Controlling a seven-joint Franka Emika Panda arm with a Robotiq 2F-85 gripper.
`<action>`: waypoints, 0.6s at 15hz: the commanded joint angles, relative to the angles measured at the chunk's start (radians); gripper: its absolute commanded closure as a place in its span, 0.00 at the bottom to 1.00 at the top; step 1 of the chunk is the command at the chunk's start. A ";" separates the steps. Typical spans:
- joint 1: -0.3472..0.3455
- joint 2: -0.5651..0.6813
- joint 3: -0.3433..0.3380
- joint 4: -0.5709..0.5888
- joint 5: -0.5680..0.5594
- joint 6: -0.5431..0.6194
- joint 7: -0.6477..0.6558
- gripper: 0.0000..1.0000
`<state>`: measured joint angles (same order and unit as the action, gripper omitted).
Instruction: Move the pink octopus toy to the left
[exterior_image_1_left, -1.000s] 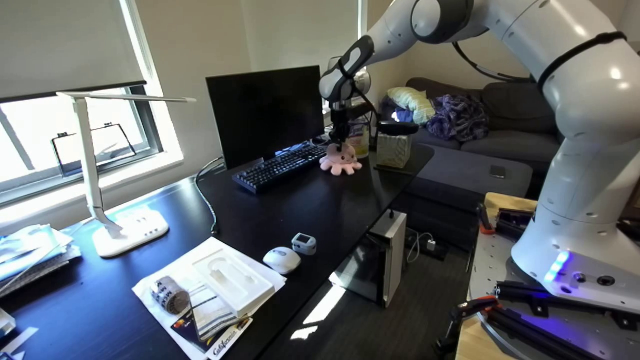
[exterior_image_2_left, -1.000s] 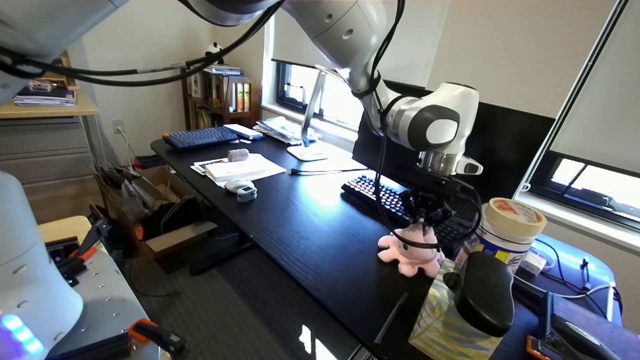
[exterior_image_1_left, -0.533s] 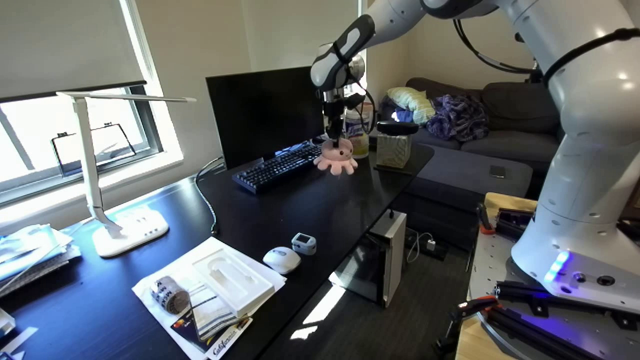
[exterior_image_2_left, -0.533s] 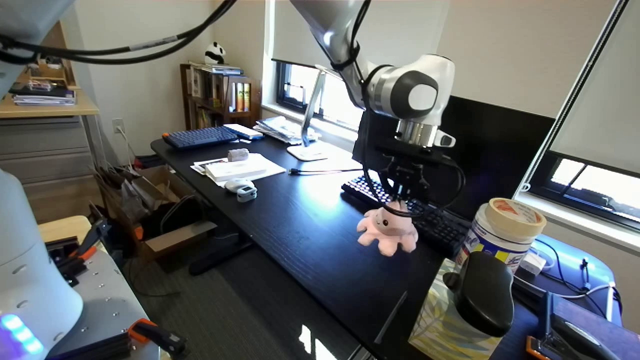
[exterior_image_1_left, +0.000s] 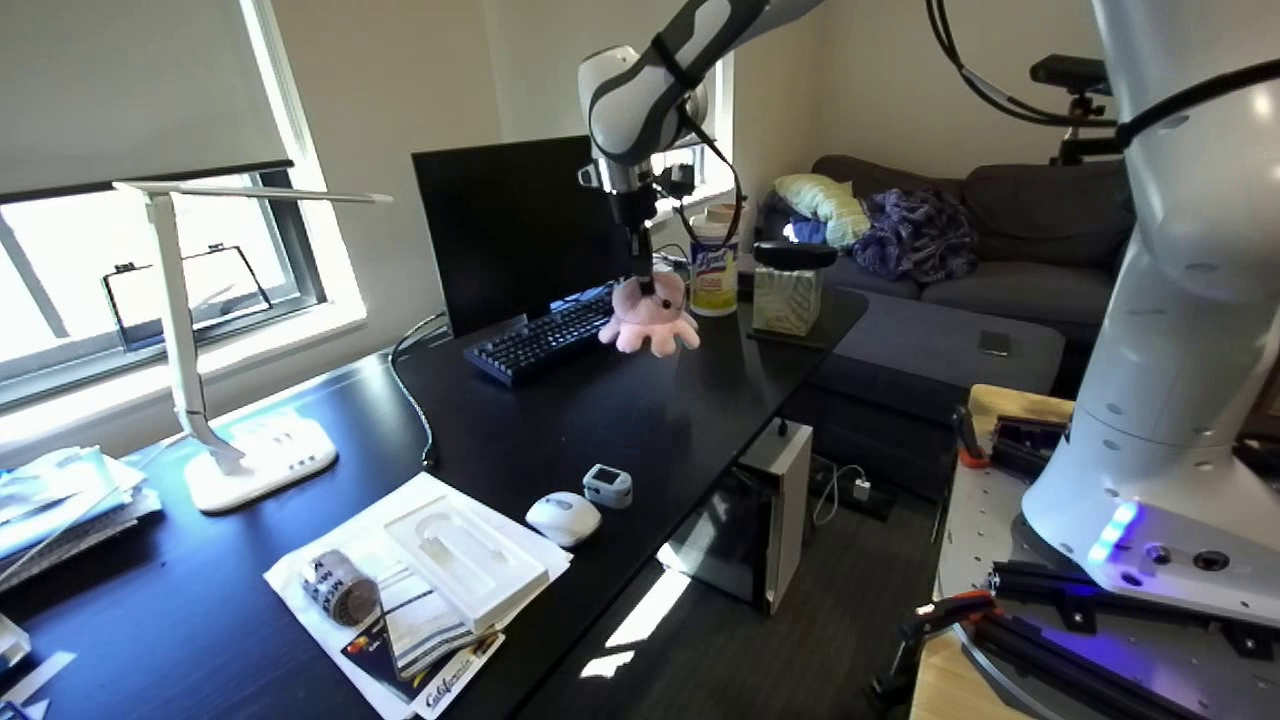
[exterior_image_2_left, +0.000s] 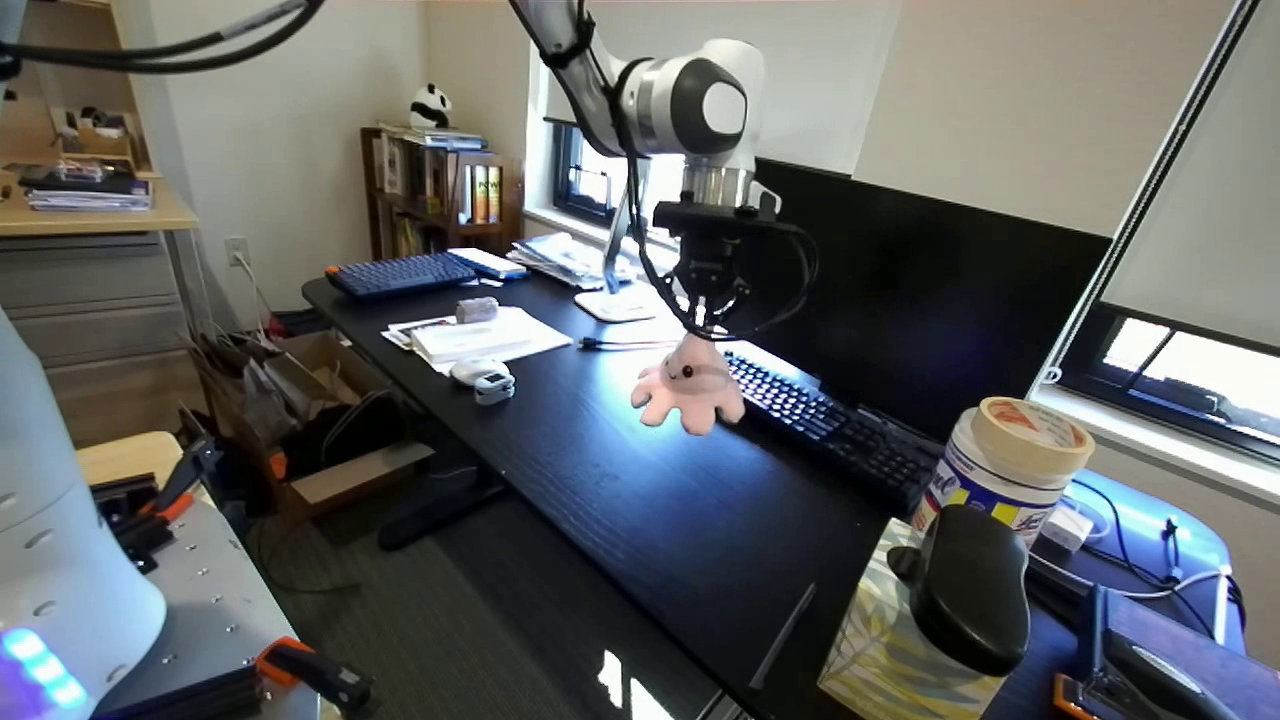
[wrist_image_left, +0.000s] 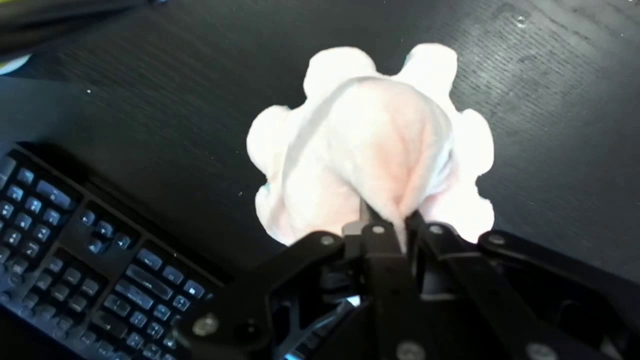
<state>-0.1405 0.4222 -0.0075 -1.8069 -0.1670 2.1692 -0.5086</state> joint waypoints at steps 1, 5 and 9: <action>0.004 -0.017 0.000 -0.007 0.001 -0.002 -0.001 0.92; 0.007 0.005 0.006 -0.044 0.026 0.023 0.028 0.93; 0.020 0.037 0.033 -0.140 0.077 0.051 0.078 0.93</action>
<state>-0.1308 0.4543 0.0129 -1.8740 -0.1280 2.1819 -0.4801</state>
